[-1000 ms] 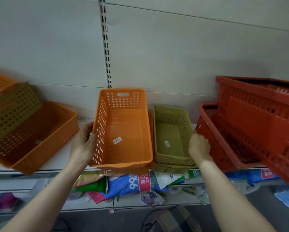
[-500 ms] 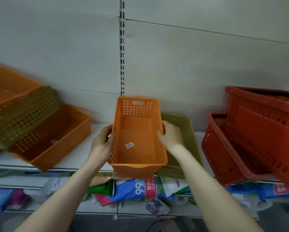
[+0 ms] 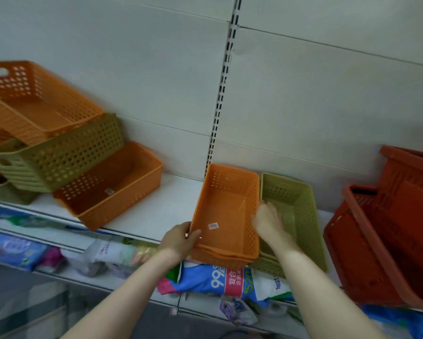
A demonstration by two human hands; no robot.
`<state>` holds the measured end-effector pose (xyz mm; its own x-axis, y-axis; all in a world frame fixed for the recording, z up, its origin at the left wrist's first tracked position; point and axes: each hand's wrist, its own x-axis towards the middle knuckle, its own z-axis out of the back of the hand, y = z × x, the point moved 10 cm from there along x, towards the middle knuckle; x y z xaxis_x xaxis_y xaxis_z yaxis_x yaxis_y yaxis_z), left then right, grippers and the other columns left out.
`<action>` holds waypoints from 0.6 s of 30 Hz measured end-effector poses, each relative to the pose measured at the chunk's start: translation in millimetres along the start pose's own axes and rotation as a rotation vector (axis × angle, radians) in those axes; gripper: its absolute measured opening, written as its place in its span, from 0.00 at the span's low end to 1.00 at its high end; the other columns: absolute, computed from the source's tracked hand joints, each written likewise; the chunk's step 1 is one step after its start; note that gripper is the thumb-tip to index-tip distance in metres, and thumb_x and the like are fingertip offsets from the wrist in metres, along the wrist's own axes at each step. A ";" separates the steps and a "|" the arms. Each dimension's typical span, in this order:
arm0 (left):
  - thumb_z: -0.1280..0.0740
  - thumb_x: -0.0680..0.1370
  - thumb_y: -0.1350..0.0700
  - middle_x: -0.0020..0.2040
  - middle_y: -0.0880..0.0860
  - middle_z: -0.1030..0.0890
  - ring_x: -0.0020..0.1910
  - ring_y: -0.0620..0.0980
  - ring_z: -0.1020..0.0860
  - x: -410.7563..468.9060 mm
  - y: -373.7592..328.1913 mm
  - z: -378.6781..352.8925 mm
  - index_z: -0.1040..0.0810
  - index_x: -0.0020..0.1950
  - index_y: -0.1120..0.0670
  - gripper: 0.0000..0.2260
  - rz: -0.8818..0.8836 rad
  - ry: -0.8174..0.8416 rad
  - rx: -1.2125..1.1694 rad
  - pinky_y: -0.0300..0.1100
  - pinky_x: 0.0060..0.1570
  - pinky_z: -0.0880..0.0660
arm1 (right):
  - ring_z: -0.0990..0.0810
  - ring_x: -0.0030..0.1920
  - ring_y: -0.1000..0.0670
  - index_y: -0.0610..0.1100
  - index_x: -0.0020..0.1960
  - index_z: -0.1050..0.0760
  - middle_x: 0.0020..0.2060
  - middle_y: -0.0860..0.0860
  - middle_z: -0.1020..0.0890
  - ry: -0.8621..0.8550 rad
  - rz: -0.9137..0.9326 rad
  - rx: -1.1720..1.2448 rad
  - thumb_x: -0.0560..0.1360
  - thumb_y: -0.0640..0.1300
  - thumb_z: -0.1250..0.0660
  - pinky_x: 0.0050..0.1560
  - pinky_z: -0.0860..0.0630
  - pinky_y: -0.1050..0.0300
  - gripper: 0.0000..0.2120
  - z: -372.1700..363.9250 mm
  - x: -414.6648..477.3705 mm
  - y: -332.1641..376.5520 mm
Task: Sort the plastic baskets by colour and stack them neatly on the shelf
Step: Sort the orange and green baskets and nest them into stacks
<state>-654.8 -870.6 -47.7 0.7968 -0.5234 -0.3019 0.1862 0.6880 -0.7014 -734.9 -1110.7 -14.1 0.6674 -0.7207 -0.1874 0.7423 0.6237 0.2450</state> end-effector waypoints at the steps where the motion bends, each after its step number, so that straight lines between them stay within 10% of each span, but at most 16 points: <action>1: 0.40 0.79 0.49 0.57 0.55 0.18 0.54 0.55 0.21 2.5 -0.6 0.6 0.22 0.62 0.53 0.15 -0.010 -0.019 0.025 0.42 0.50 0.27 | 0.21 0.53 0.42 0.43 0.60 0.24 0.56 0.44 0.23 -0.016 0.014 0.016 0.79 0.39 0.41 0.55 0.22 0.45 0.12 -2.1 3.1 -0.8; 5: 0.40 0.77 0.53 0.52 0.56 0.20 0.49 0.54 0.21 4.7 10.4 13.2 0.20 0.56 0.52 0.13 0.017 -0.088 0.042 0.46 0.50 0.24 | 0.21 0.47 0.44 0.46 0.53 0.23 0.50 0.45 0.22 -0.059 0.034 0.029 0.78 0.39 0.42 0.50 0.21 0.44 0.10 -10.7 12.3 3.8; 12: 0.42 0.78 0.56 0.47 0.54 0.26 0.47 0.57 0.21 0.3 49.1 64.4 0.20 0.56 0.53 0.12 0.076 -0.244 0.041 0.46 0.46 0.25 | 0.28 0.64 0.37 0.39 0.72 0.35 0.64 0.39 0.30 -0.013 0.211 -0.015 0.79 0.46 0.38 0.61 0.27 0.42 0.23 -23.2 2.0 75.0; 18: 0.44 0.79 0.57 0.49 0.54 0.25 0.49 0.56 0.22 7.6 61.7 90.3 0.21 0.56 0.52 0.13 0.076 -0.296 0.075 0.44 0.45 0.28 | 0.25 0.57 0.39 0.44 0.75 0.39 0.57 0.41 0.26 0.021 0.296 -0.022 0.82 0.47 0.46 0.57 0.26 0.44 0.22 -28.5 3.6 87.9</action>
<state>-585.3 -786.8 -35.0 0.9408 -0.3074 -0.1425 0.1529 0.7606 -0.6310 -665.6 -1049.8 -20.3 0.8559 -0.5002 -0.1310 0.5163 0.8123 0.2712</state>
